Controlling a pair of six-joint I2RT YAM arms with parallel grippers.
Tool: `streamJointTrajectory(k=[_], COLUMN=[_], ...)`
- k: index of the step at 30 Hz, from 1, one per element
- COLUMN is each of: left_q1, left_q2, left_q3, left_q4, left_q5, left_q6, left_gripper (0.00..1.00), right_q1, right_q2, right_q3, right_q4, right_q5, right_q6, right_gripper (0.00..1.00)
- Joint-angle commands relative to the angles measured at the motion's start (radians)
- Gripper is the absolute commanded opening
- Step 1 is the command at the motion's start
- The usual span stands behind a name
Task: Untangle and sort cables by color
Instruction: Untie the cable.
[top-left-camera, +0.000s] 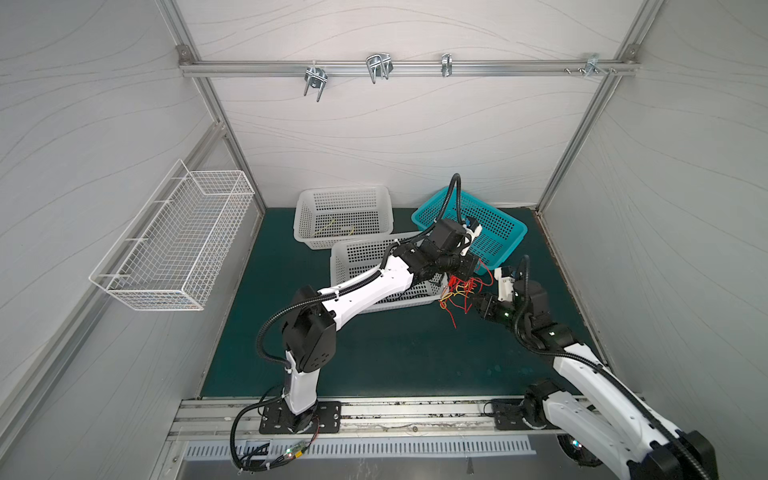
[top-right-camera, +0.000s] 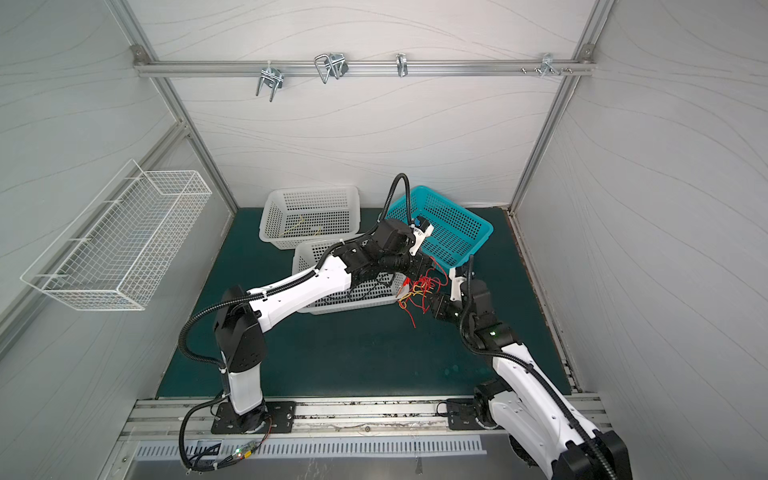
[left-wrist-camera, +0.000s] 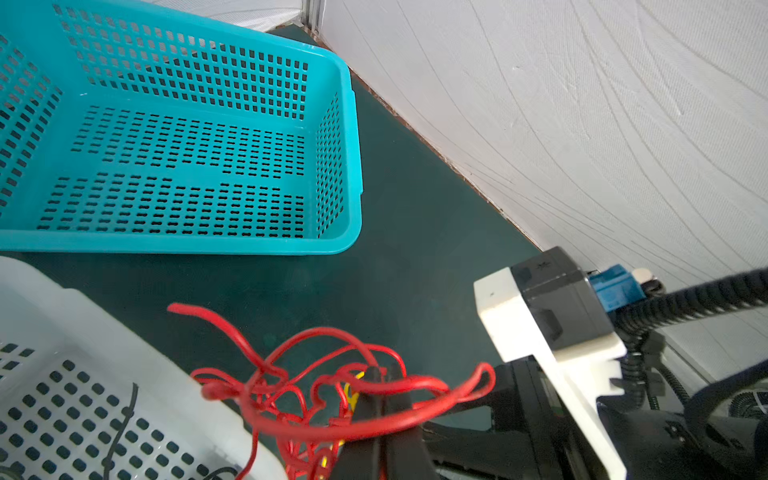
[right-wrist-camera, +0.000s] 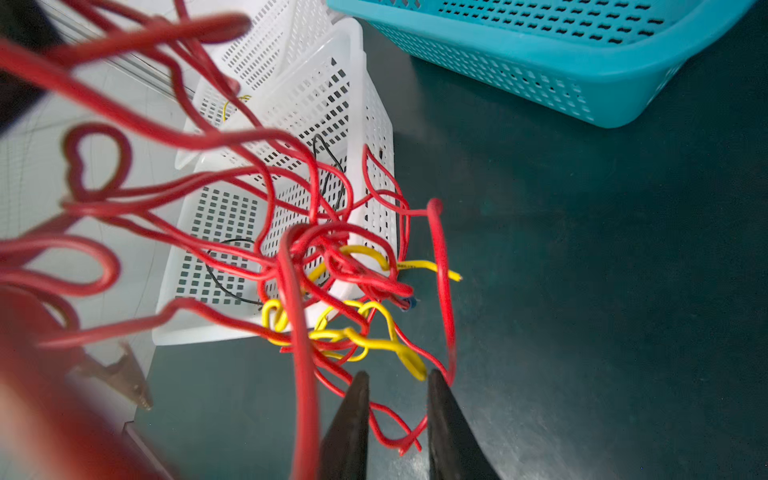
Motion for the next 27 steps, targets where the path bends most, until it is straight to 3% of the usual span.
streamJointTrajectory(k=[1,15,23,27], left_q1=[-0.001,-0.001,-0.001,0.003], left_q2=[-0.002,-0.016,-0.022,-0.017], left_q3=[0.042,0.03,0.008,0.0], left_q4=[0.024,0.028,0.04,0.04], left_q5=[-0.006,-0.005,-0.019,-0.032], left_q6=[-0.003,0.002,0.006,0.005], left_gripper=[0.0,0.0,0.0,0.0], right_q1=[-0.004,-0.004,-0.003,-0.003], right_q2=[0.016,0.076,0.098,0.067], right_q3=[0.01,0.003,-0.002,0.027], right_q4=[0.065,0.103,0.145,0.019], right_q5=[0.005,0.034,0.055,0.122], right_q6=[0.013,-0.018,-0.012,-0.022], right_gripper=[0.26,0.26,0.0,0.0])
